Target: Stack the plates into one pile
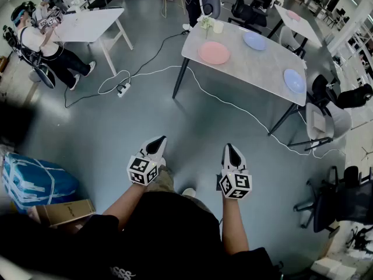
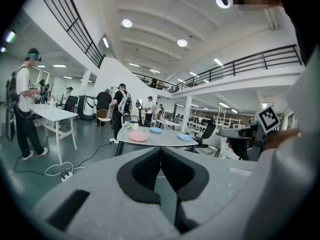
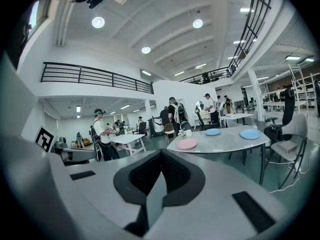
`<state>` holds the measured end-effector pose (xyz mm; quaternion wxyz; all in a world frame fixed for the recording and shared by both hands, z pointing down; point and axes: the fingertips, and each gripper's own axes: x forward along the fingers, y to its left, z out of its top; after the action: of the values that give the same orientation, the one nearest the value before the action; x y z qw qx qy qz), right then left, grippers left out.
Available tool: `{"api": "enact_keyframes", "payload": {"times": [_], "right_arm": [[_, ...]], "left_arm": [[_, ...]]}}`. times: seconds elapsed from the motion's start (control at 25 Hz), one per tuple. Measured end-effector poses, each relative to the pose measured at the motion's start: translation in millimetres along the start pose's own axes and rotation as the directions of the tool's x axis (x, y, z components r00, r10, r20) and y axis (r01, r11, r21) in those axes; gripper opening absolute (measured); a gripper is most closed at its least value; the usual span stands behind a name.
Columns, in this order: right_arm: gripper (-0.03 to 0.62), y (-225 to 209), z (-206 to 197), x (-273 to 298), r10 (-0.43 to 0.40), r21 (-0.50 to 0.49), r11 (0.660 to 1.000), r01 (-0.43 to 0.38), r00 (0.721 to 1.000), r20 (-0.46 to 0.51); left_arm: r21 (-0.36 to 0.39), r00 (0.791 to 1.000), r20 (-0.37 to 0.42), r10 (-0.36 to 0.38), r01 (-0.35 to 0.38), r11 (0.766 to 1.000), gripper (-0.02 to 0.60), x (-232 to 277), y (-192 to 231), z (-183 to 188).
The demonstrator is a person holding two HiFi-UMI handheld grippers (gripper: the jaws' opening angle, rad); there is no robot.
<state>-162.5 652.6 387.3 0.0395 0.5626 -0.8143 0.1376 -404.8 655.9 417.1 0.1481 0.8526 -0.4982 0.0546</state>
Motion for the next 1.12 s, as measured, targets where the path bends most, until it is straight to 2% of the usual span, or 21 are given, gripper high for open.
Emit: {"api": "enact_keyframes", "payload": {"times": [0.16, 0.32, 0.48, 0.64, 0.88, 1.12], "right_arm": [[0.012, 31.7, -6.3, -20.0, 0.018, 0.012, 1.000, -0.018, 1.000, 0.018], [0.012, 35.7, -15.2, -36.9, 0.057, 0.001, 0.998, -0.057, 0.998, 0.010], [0.012, 44.9, -32.0, -40.4, 0.082, 0.034, 0.996, -0.082, 0.997, -0.001], [0.012, 46.4, -38.6, -28.3, 0.100, 0.030, 0.995, -0.098, 0.994, -0.035], [0.012, 62.3, -36.7, 19.0, 0.130, 0.039, 0.991, -0.129, 0.991, -0.022], [0.012, 68.5, -9.4, 85.2, 0.148, -0.038, 0.988, -0.149, 0.989, -0.030]], "left_arm": [[0.004, 1.000, -0.013, -0.019, 0.019, 1.000, 0.017, -20.2, -6.2, -5.2], [0.016, 0.999, 0.021, -0.042, 0.041, 0.999, 0.017, -13.1, -26.3, 6.0], [-0.009, 0.996, 0.071, -0.062, 0.063, 0.998, 0.017, -11.8, -40.4, 13.8], [-0.005, 0.996, 0.072, -0.051, 0.052, 0.999, 0.017, -4.3, -43.6, 18.6], [0.005, 0.998, 0.062, -0.015, 0.015, 1.000, 0.017, 6.7, -4.1, 21.8], [0.017, 0.999, 0.052, -0.008, 0.008, 1.000, 0.017, 45.2, 43.7, 38.9]]}}
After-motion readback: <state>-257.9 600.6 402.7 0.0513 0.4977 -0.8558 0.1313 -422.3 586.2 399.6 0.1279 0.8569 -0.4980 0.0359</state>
